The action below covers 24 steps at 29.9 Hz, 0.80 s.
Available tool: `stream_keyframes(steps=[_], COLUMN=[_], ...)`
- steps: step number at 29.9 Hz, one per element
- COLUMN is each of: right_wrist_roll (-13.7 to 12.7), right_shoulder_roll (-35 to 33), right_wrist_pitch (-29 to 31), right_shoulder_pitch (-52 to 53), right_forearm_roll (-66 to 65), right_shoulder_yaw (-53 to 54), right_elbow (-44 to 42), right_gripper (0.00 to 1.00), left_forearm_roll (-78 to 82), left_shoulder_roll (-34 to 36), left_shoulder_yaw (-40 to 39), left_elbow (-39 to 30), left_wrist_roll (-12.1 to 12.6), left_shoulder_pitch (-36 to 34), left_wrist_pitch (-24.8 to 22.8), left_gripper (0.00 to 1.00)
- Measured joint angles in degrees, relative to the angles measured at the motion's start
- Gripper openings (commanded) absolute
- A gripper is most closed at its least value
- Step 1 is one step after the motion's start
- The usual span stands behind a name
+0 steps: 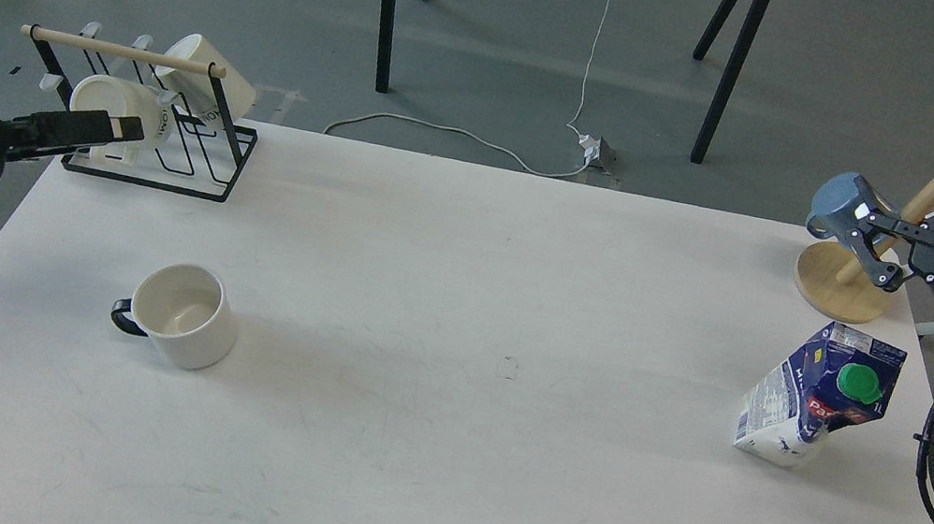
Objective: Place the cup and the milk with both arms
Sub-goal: 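Move the left gripper from the dish rack down toward the white mug, then grasp the white mug rim with the left gripper and lift it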
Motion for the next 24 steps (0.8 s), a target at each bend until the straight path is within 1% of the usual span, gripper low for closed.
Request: stream_keyframes(steps=[9,15,24], right_wrist_roll=[0.2,0.3,0.3], right_shoulder_roll=[-0.3,-0.3,-1.2], right_wrist_pitch=[0.0,0.0,0.0], right_shoulder_pitch=[-0.1,-0.5,-1.5], right_forearm_roll=[0.2,0.5,1.1], right_shoulder_yaw=[0.1,0.1,0.1], right_elbow=[-0.2,-0.2,0.1], right_gripper=[0.96,0.96,0.96], left_forearm_roll=[12.1,13.5,14.3], left_shoulder_roll=[-3.5,-4.8,-7.7], left_shoulder_yaw=[0.0,0.0,0.0], left_elbow=[0.2,0.6,3.6], left_wrist_roll=[0.0,0.0,0.0], left_shoulder_pitch=[4.1,6.0,6.6], left_wrist_pitch=[0.0,0.0,0.3], left_gripper=[0.99,0.99,0.97])
